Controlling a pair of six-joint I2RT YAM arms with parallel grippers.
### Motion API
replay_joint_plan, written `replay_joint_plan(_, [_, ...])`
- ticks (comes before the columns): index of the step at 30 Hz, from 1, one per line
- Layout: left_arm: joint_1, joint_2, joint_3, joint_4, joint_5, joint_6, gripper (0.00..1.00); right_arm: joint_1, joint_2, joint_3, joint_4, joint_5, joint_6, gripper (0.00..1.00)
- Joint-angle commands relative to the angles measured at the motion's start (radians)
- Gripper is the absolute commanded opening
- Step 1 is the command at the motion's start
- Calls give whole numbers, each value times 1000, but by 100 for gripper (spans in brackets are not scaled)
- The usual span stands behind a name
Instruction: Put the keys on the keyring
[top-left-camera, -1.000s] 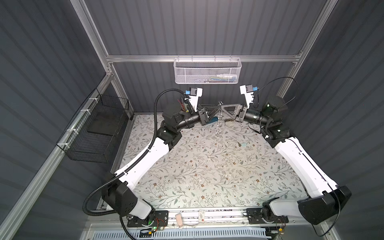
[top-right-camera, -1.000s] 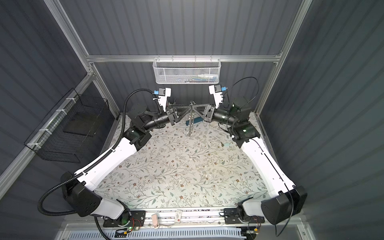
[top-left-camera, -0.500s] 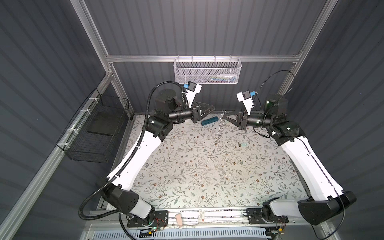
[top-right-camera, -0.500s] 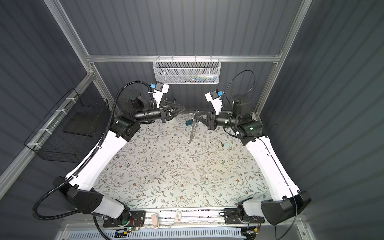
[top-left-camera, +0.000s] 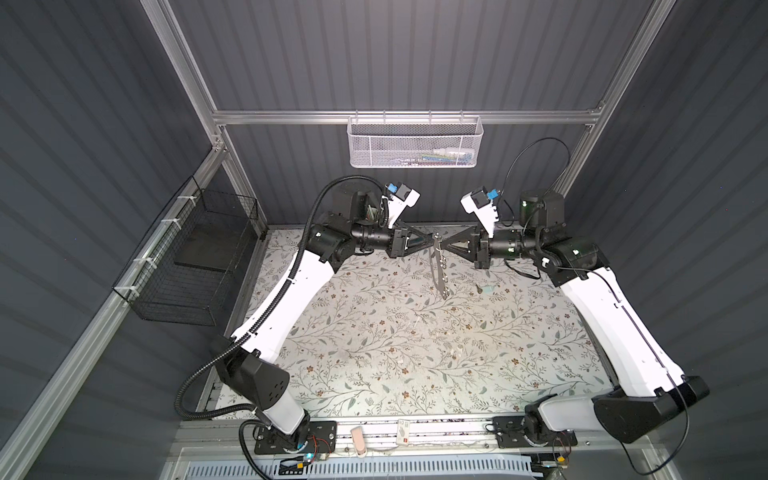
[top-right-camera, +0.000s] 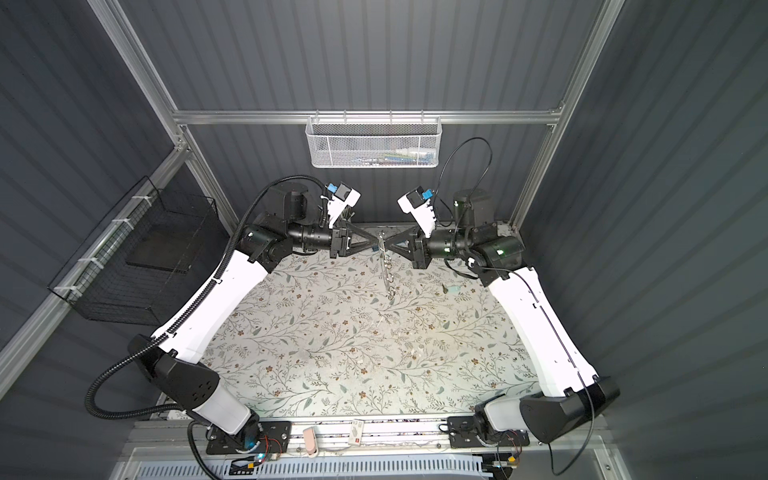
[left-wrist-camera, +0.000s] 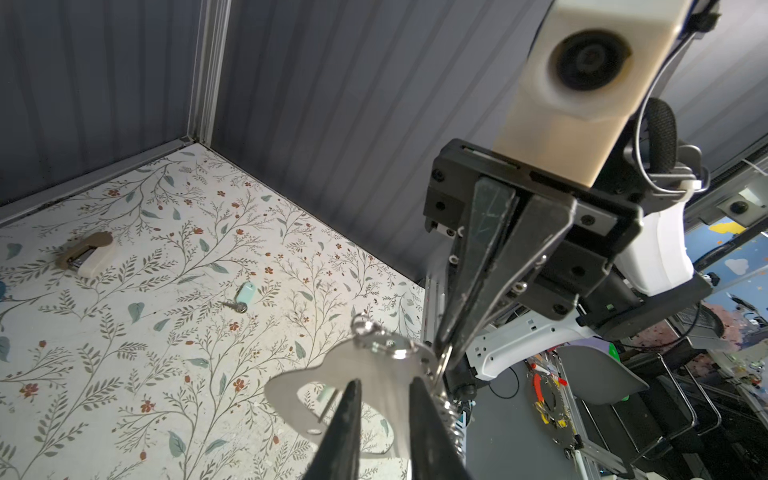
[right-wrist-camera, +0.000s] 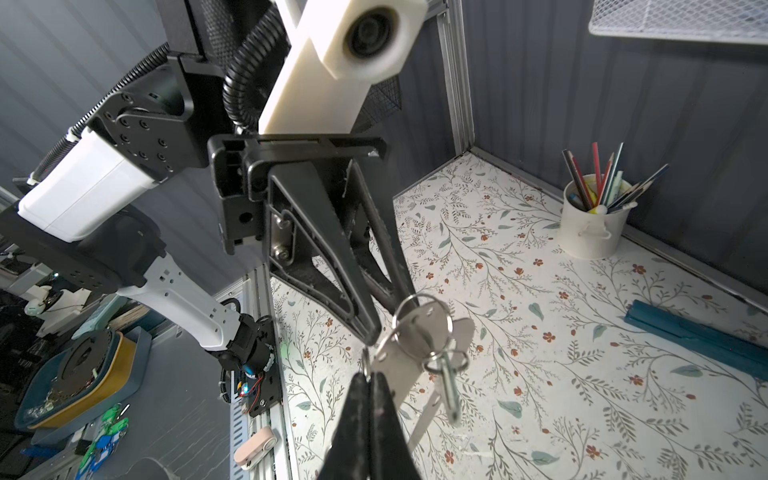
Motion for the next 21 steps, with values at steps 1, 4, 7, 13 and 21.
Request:
replay_joint_plan(1, [-2,2,38,-41,59,31,21,5,10,34,-25,4,-21,1])
replay_joint_plan(4, [-2,-6,27,-31,65,28,21,7,9,31,-19,8,-14,1])
replay_joint_plan(7, [-2,-8,14,-11,80,15,21,8,10,32,-9,3,-5,1])
replay_joint_plan(13, [-2,14,22,-10,93,10,20,22,17,37,-2,-4,5,1])
replay_joint_plan(21, [-2,23,22,-17,93,20,19,25,19,35,15,-19,17,1])
